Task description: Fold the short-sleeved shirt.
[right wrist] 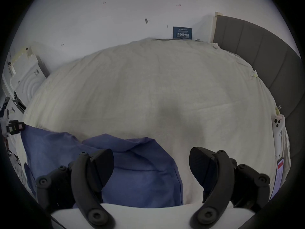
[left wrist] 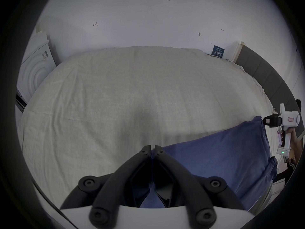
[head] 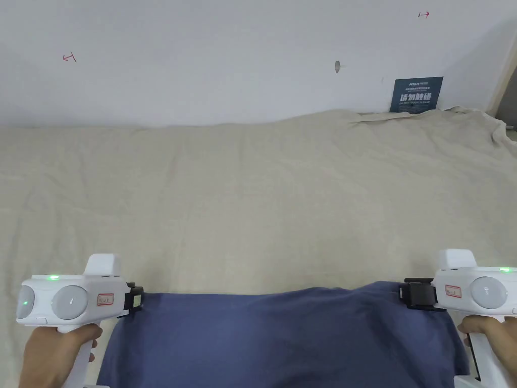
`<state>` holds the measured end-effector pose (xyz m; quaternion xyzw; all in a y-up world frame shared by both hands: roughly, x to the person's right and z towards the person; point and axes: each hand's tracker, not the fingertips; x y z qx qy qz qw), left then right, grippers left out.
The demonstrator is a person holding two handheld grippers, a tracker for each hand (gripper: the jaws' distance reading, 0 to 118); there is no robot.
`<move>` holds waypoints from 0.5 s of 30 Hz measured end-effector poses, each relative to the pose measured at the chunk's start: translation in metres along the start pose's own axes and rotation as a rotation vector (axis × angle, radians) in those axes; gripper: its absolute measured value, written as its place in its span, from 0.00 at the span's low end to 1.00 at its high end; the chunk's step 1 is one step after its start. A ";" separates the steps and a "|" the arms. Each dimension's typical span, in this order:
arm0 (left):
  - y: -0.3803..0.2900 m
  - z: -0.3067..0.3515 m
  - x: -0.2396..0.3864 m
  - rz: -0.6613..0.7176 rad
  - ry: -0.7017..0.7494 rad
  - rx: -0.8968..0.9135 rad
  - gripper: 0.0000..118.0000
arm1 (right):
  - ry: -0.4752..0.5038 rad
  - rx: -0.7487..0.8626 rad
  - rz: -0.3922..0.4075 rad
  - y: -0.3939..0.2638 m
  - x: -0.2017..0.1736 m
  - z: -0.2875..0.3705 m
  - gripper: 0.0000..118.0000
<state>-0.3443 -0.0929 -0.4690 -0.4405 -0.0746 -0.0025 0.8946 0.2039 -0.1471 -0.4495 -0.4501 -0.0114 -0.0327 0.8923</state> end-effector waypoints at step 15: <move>-0.009 0.009 -0.004 0.022 0.020 0.013 0.00 | 0.044 0.069 -0.011 -0.010 0.002 0.034 0.02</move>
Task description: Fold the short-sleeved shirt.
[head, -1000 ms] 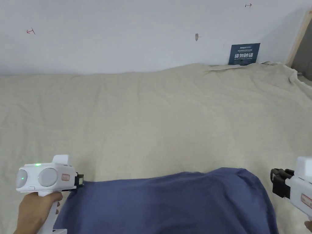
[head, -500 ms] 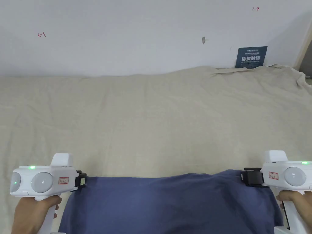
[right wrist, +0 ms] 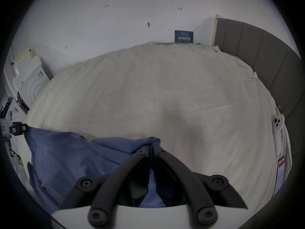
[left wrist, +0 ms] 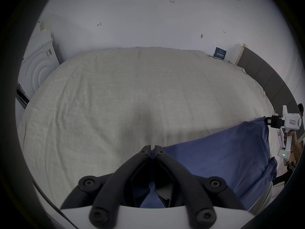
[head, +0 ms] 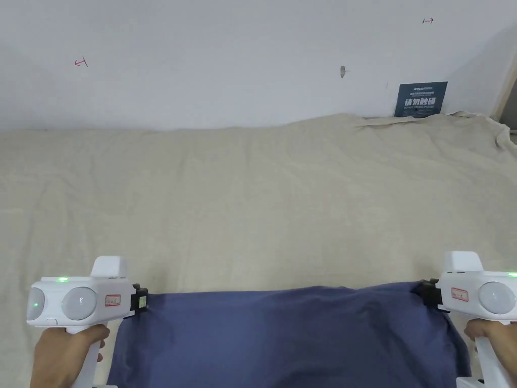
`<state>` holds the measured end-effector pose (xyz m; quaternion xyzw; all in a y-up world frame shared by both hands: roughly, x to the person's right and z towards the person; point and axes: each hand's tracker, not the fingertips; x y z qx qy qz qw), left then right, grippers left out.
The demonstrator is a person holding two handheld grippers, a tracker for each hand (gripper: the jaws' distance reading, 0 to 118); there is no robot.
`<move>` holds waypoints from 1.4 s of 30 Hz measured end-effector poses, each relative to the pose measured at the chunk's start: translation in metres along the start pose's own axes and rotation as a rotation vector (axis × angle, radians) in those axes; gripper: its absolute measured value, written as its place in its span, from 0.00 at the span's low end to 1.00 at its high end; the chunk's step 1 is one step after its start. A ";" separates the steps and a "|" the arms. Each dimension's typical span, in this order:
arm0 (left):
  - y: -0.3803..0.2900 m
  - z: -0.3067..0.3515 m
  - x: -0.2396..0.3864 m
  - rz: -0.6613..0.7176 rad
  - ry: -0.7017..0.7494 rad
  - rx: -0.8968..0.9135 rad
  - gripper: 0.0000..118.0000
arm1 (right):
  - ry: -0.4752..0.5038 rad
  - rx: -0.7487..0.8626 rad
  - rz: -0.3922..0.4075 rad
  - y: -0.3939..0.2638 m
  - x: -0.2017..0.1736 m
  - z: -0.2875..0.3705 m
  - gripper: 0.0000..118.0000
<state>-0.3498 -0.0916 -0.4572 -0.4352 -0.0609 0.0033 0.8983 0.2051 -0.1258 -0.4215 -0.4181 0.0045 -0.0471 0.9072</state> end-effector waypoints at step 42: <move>-0.224 0.117 -0.018 0.062 0.033 -0.070 0.00 | 0.062 -0.031 -0.170 -0.237 0.030 0.191 0.02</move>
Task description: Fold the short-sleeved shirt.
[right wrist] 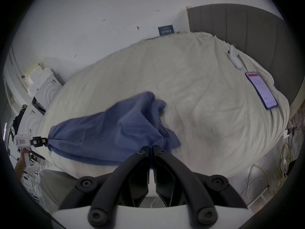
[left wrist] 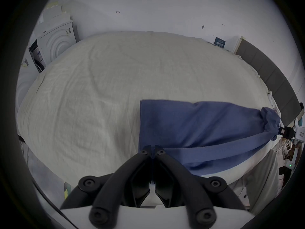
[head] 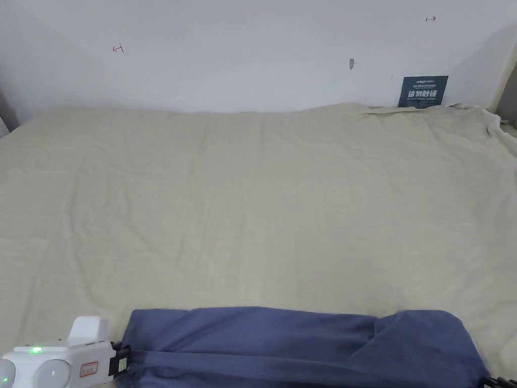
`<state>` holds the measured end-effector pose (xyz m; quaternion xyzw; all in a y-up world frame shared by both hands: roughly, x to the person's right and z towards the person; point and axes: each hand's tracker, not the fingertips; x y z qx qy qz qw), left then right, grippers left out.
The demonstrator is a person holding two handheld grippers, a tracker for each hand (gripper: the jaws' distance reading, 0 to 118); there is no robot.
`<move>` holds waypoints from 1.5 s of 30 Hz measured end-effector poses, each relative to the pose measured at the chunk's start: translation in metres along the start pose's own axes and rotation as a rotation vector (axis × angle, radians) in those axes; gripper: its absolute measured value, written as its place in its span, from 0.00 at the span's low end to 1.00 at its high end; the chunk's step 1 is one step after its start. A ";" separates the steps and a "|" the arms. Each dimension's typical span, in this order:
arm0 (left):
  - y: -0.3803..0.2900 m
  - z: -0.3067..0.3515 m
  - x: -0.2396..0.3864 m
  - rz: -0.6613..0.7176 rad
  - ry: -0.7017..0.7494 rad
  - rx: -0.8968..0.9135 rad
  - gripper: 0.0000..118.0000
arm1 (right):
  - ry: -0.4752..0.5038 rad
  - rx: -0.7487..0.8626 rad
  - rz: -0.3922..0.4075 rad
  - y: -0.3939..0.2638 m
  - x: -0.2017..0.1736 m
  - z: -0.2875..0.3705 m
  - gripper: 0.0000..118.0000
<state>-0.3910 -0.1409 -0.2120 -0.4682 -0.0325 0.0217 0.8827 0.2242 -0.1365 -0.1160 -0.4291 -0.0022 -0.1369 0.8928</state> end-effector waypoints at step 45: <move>0.041 0.052 0.030 0.085 -0.064 0.273 0.00 | -0.137 0.488 0.222 0.070 -0.109 0.073 0.00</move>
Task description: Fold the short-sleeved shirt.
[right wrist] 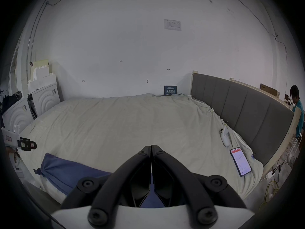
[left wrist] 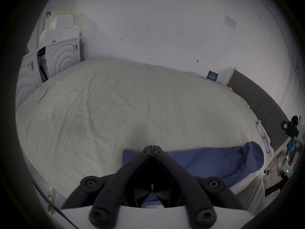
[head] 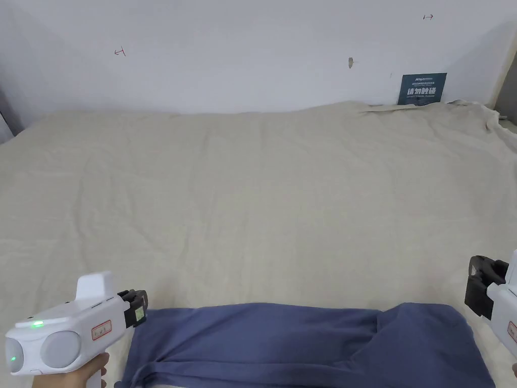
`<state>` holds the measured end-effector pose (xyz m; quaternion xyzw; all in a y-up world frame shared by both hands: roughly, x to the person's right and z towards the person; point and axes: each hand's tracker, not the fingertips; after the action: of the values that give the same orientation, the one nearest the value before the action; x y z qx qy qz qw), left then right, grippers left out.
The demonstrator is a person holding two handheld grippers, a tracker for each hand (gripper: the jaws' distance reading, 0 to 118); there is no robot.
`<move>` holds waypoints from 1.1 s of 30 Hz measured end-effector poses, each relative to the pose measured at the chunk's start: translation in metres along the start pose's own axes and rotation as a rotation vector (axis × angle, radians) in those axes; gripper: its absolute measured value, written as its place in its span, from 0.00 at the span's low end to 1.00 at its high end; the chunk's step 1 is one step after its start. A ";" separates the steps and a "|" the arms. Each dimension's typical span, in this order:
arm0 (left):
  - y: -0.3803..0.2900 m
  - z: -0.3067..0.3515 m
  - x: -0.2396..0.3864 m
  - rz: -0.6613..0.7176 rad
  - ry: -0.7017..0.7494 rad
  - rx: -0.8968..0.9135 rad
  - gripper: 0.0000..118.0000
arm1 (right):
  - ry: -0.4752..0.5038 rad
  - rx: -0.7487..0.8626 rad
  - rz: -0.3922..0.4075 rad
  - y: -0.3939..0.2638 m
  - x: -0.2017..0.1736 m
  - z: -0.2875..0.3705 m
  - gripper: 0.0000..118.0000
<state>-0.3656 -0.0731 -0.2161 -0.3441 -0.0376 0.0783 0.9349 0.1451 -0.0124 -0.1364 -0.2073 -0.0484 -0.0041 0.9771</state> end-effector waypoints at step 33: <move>-0.024 -0.093 -0.067 0.100 -0.153 -0.360 0.15 | -0.007 -0.096 -0.018 -0.010 0.008 -0.020 0.00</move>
<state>-0.4168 -0.1622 -0.2722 -0.5000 -0.1050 0.1427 0.8477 0.1550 -0.0295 -0.1495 -0.2537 -0.0536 -0.0144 0.9657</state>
